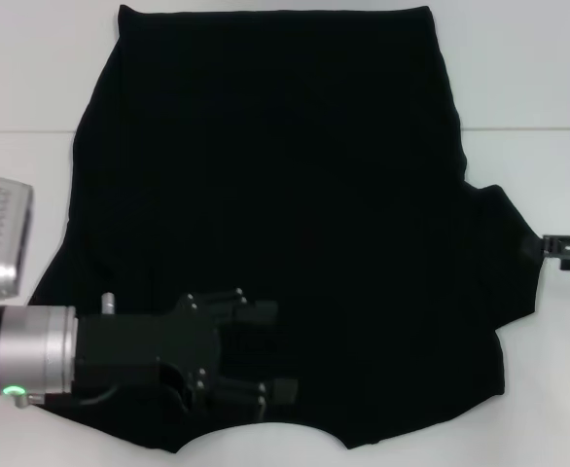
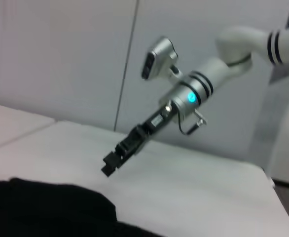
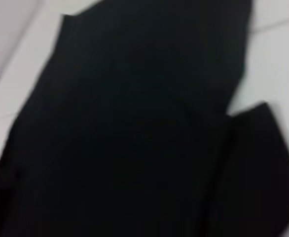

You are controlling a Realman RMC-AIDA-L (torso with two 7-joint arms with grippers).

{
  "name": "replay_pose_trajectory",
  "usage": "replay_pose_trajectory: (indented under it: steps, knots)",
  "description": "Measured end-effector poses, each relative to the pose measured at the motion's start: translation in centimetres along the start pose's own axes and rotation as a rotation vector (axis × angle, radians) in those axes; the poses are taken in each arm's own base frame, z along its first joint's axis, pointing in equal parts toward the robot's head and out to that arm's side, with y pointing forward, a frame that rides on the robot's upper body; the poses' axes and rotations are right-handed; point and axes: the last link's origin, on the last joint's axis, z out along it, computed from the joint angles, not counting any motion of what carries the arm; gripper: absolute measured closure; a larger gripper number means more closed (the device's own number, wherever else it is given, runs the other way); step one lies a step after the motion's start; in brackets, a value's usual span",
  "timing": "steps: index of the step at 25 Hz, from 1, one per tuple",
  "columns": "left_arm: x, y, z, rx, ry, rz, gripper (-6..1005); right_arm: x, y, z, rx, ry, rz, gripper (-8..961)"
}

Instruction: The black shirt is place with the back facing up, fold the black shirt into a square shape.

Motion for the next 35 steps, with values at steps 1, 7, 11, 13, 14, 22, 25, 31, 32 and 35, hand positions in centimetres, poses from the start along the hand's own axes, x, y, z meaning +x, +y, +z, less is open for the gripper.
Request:
replay_pose_trajectory:
  steps: [1,7,11,13,14,22,25,31,32,35]
  knots:
    - [-0.1,0.0,0.2,-0.007,-0.017,0.005,57,0.1,-0.2,-0.2,0.012,0.007,0.010,45]
    - [-0.5,0.0,1.2,-0.037,-0.093,0.031,50,0.7,-0.9,-0.4,0.040,0.037,0.037,45]
    - [-0.6,-0.1,1.4,-0.035,-0.106,0.039,50,0.8,-0.5,0.4,0.036,0.054,0.037,45]
    - [-0.6,-0.2,1.5,-0.033,-0.107,0.041,50,0.9,-0.2,1.0,0.032,0.060,0.040,46]
    - [-0.6,-0.2,1.5,-0.032,-0.107,0.042,50,0.9,-0.2,1.3,0.032,0.062,0.042,46]
    - [-0.6,-0.3,1.3,-0.021,-0.105,0.040,50,0.8,-0.1,2.4,0.055,0.073,0.040,57]
    - [-0.6,-0.4,1.3,-0.019,-0.103,0.041,50,1.0,0.0,2.6,0.053,0.074,0.041,58]
    - [-0.5,-0.5,1.3,-0.014,-0.101,0.043,51,1.5,0.0,3.5,0.068,0.073,0.041,92]
    - [-0.5,-0.5,1.3,-0.013,-0.101,0.043,51,1.5,0.0,3.6,0.074,0.068,0.044,98]
    - [-0.5,-0.5,1.2,-0.011,-0.101,0.042,51,1.6,-0.2,3.8,0.084,0.053,0.051,115]
